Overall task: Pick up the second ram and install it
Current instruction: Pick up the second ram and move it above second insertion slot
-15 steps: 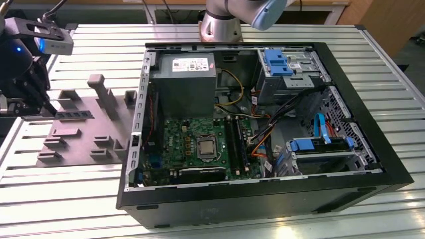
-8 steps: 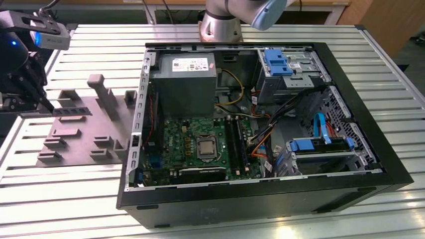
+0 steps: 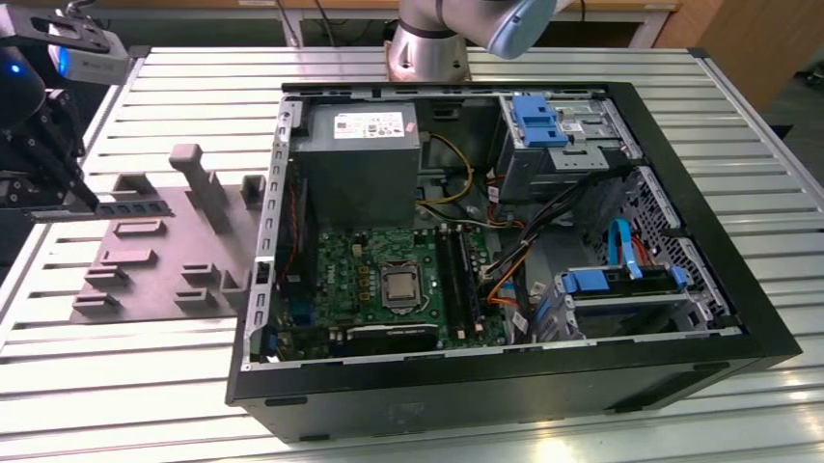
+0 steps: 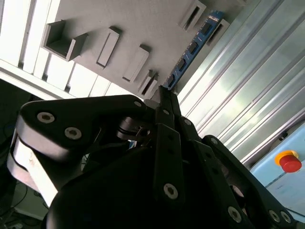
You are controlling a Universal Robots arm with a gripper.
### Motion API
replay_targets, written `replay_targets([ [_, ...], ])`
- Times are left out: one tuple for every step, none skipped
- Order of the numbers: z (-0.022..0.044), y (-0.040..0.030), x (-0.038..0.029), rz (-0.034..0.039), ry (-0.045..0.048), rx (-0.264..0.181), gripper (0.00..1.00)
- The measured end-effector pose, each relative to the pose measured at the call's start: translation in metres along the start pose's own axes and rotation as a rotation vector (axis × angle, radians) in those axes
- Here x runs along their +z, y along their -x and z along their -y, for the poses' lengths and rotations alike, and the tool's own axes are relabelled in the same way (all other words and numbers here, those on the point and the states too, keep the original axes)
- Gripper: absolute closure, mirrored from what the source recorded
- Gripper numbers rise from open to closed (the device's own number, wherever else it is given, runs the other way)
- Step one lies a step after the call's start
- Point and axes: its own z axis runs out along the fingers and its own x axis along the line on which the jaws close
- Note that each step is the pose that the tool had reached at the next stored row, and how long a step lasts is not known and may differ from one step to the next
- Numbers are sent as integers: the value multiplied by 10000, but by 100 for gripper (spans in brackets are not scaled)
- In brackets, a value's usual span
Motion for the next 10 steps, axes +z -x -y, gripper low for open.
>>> replay_targets([
  [-1, 1, -14, 2, 1, 0, 88],
  [-1, 2, -28, 4, 1, 0, 88],
  [-2, 2, -42, 6, 0, 0, 88],
  [-3, 3, -57, 7, 2, 0, 88],
  [-3, 4, -70, 9, 1, -1, 88],
  [-4, 5, -84, 11, 1, -1, 88],
  [-4, 6, -98, 13, 1, 0, 88],
  [-5, 6, -113, 15, 0, 0, 88],
  [-6, 7, -128, 17, 1, 0, 88],
  [-6, 8, -142, 19, 0, -1, 88],
])
